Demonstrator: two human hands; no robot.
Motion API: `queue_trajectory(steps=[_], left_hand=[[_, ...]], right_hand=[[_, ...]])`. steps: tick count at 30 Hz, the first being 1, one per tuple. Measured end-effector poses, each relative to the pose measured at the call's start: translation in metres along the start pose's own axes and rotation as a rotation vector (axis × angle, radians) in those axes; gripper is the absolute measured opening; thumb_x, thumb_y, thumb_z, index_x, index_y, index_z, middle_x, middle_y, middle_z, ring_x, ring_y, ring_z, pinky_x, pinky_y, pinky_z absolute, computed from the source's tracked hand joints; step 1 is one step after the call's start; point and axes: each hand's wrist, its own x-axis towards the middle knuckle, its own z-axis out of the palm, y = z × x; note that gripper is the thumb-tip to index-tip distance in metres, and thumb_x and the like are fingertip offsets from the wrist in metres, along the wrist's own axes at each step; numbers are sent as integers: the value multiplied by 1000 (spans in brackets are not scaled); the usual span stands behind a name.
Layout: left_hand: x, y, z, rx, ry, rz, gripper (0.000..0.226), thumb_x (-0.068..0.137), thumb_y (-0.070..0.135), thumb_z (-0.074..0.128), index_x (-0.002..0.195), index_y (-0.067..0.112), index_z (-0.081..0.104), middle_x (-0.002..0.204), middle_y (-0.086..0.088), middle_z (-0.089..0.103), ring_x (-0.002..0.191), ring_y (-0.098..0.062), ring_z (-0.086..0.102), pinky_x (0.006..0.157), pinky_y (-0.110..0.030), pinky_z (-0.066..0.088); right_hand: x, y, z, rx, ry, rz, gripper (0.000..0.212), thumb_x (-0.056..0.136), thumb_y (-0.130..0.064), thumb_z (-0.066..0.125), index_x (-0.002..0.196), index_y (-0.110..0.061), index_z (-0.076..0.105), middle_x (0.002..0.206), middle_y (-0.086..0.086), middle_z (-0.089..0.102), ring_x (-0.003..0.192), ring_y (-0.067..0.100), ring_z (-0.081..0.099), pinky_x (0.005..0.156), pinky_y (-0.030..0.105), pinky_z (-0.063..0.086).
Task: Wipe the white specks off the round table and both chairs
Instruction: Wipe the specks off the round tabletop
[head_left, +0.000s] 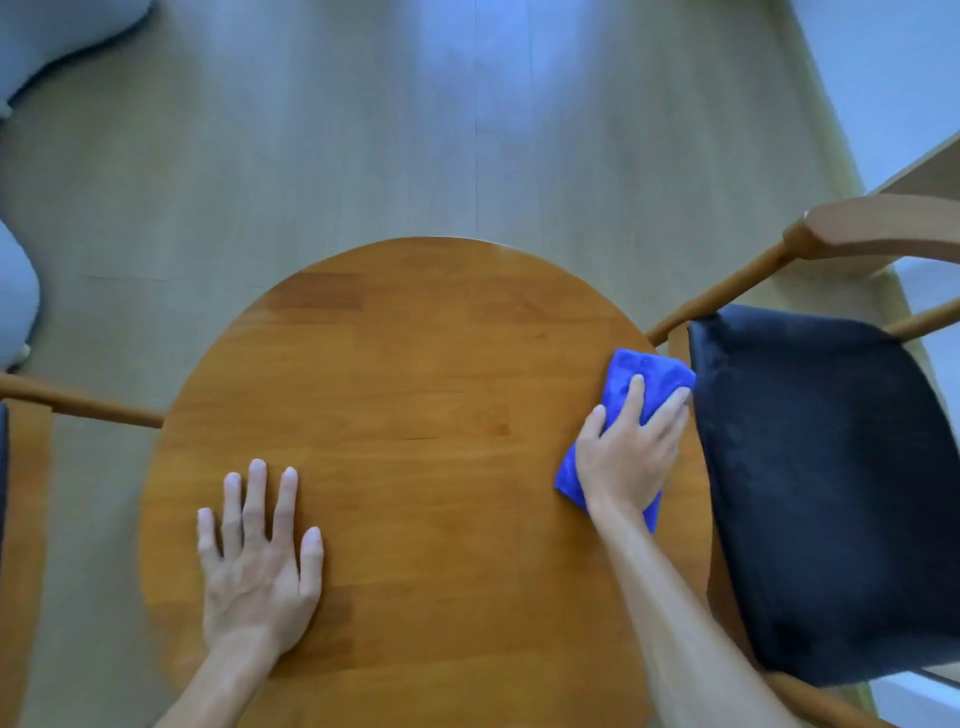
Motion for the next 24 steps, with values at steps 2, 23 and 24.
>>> queue_trajectory(steps=[2,23,24], left_hand=[[0,-1,1,-5,-1,1,68,88,44,28,149,14,29,160,-10,15,147,-30,10,118,-53,7],[1,-5,5,5,114,53,66,83,40,40,143,14,37,152,-17,33,141,-35,30,109,-59,28],[1,-7,7,1,118,61,65,82,39,41,142,13,39,152,-17,34,140,-36,31,108,-59,30]], right_hand=[[-29,-65,15,50,19,-181,56,86,-32,52,137,-11,53,151,32,29,136,49,34,104,53,41],[-51,-291,79,211,-52,-627,54,76,-31,55,128,-19,62,149,27,37,128,47,45,102,50,43],[-78,-309,81,244,-115,-767,52,75,-29,55,126,-19,64,149,25,38,128,47,45,102,50,41]])
